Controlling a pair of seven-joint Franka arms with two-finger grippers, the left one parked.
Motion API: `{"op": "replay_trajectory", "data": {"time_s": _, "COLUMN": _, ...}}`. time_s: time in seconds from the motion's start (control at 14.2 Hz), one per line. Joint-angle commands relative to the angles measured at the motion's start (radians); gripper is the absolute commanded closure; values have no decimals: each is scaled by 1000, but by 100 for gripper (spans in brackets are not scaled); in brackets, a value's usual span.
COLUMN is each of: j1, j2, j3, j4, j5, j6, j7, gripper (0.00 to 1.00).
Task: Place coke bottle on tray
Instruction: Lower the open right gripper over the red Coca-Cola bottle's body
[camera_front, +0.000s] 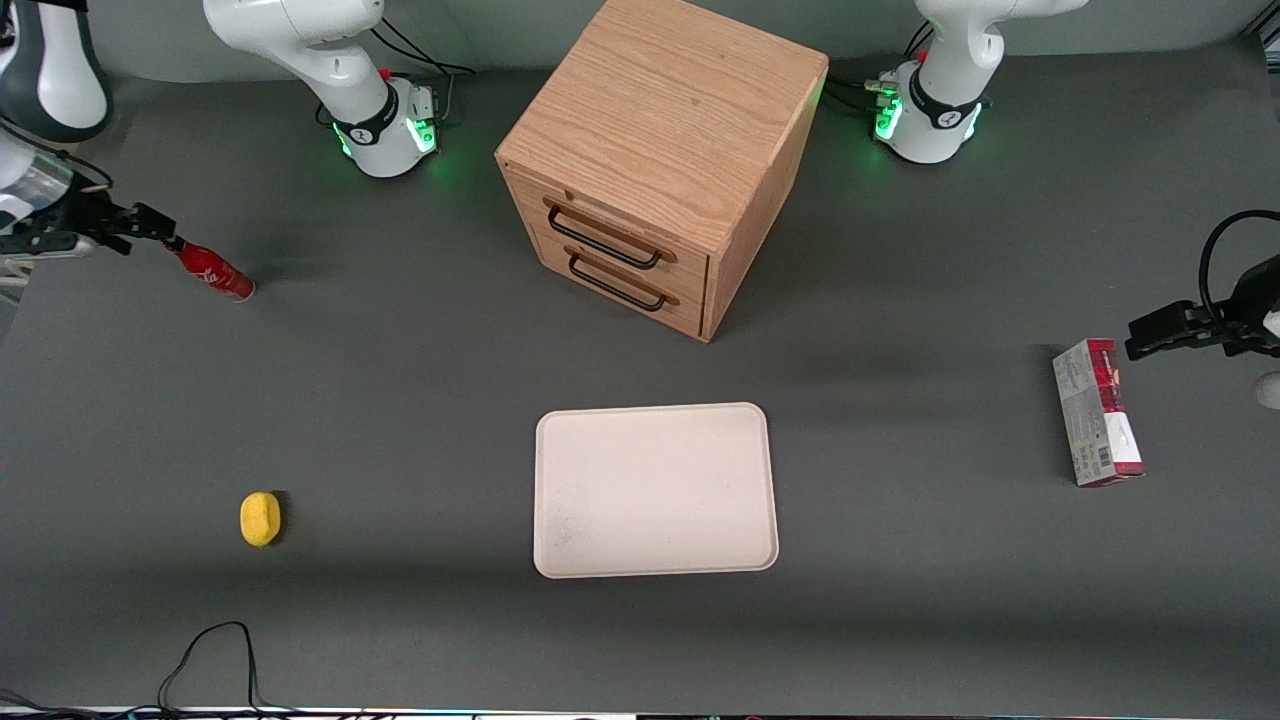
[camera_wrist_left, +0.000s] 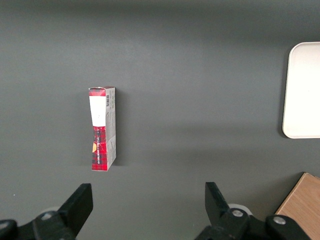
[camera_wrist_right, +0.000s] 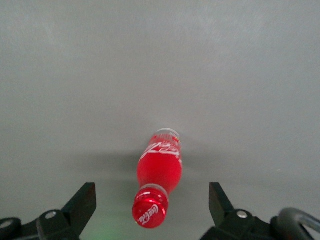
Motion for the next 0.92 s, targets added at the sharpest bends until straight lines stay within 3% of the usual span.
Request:
{"op": "replay_trajectory", "data": {"time_s": 0.0, "j1": 7, "j2": -19, "j3": -9, "j4": -38, "j5": -25, "j6": 47, "j7": -6, "gripper": 0}}
{"op": "replay_trajectory", "data": {"time_s": 0.42, "j1": 7, "j2": -10, "j3": -23, "j4": -69, "j5": -25, "j6": 95, "j7": -9, "gripper": 2}}
{"op": "replay_trajectory", "data": {"time_s": 0.49, "j1": 7, "j2": -10, "j3": -24, "j4": -69, "j5": -26, "j6": 94, "j7": -15, "gripper": 12}}
{"op": "replay_trajectory", "data": {"time_s": 0.71, "j1": 7, "j2": -8, "j3": -50, "j4": -67, "j5": -26, "j6": 74, "j7": -36, "gripper": 70}}
{"op": "replay_trajectory", "data": {"time_s": 0.78, "j1": 7, "j2": -8, "j3": -50, "j4": -66, "j5": -26, "j6": 63, "j7": -36, "gripper": 82}}
{"op": "replay_trajectory", "data": {"time_s": 0.85, "j1": 7, "j2": -8, "j3": -50, "j4": -66, "j5": -26, "j6": 55, "j7": -36, "gripper": 86}}
